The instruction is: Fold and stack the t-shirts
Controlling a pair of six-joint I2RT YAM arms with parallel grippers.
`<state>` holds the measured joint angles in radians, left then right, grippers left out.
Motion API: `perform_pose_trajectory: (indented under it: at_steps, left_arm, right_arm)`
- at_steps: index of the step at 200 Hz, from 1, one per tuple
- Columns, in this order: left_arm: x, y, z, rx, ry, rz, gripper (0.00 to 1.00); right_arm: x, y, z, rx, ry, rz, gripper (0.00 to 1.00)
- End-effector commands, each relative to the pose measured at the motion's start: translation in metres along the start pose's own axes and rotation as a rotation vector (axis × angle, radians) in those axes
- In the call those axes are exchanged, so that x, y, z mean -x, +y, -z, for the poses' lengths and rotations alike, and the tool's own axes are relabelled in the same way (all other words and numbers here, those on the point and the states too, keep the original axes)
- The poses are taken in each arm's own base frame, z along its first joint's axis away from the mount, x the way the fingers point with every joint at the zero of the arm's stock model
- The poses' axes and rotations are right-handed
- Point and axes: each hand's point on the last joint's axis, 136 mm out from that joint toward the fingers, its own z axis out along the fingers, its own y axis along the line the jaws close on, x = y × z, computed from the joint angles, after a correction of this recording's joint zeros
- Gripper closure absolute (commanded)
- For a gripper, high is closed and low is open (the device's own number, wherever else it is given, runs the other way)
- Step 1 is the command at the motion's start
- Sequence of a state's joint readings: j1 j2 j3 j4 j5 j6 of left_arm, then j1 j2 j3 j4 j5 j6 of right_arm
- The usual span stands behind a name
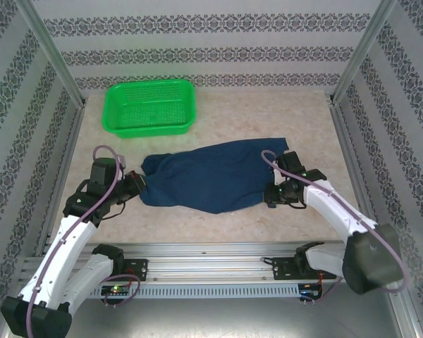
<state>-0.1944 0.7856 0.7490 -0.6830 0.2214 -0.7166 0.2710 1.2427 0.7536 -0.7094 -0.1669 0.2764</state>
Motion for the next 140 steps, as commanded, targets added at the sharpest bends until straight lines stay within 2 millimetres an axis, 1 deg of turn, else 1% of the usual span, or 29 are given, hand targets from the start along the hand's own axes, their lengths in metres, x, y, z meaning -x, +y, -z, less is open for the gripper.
perform_pose_trajectory:
  at_steps: [1,10,18,40,46,58,65,71,82,94,105,113,140]
  left_arm:
    - [0.001,0.011,-0.006,0.042,-0.019,0.034,1.00]
    - [0.000,0.013,-0.006,0.049,-0.018,0.027,1.00]
    - [-0.002,0.014,-0.006,0.053,-0.011,0.017,1.00]
    - [-0.011,0.018,-0.008,0.045,0.007,0.015,1.00]
    - [-0.013,0.019,-0.008,0.040,0.006,0.020,1.00]
    - [-0.016,0.023,-0.008,0.039,0.002,0.032,1.00]
    - [-0.018,0.023,-0.009,0.035,0.003,0.034,1.00]
    - [-0.019,0.024,-0.010,0.032,0.004,0.035,1.00]
    - [-0.021,0.024,-0.012,0.027,0.012,0.036,1.00]
    - [-0.021,0.021,-0.013,0.015,0.019,0.031,1.00]
    - [-0.019,0.018,-0.013,0.005,0.021,0.020,1.00]
    - [-0.019,0.017,-0.013,0.002,0.021,0.014,1.00]
    - [-0.017,0.013,-0.012,-0.009,0.019,0.002,1.00]
  right_arm:
    - [0.013,0.007,0.002,-0.003,0.045,-0.007,0.54]
    - [0.012,0.006,0.003,-0.010,0.077,-0.030,0.51]
    - [0.012,0.007,0.008,-0.008,0.085,-0.051,0.50]
    - [0.011,0.010,0.032,0.013,0.025,-0.121,0.43]
    - [0.008,0.010,0.037,0.026,0.013,-0.150,0.39]
    - [-0.004,0.003,0.041,0.015,0.025,-0.237,0.38]
    - [-0.013,-0.004,0.040,-0.001,0.049,-0.298,0.38]
    - [-0.020,-0.004,0.036,0.019,0.074,-0.345,0.38]
    - [-0.027,-0.003,0.027,0.056,0.094,-0.419,0.37]
    - [-0.033,-0.004,0.017,0.112,0.117,-0.554,0.37]
    - [-0.029,0.000,0.010,0.225,0.109,-0.691,0.37]
    - [-0.026,0.004,0.008,0.295,0.101,-0.761,0.36]
    - [-0.022,0.007,0.013,0.356,0.094,-0.851,0.34]
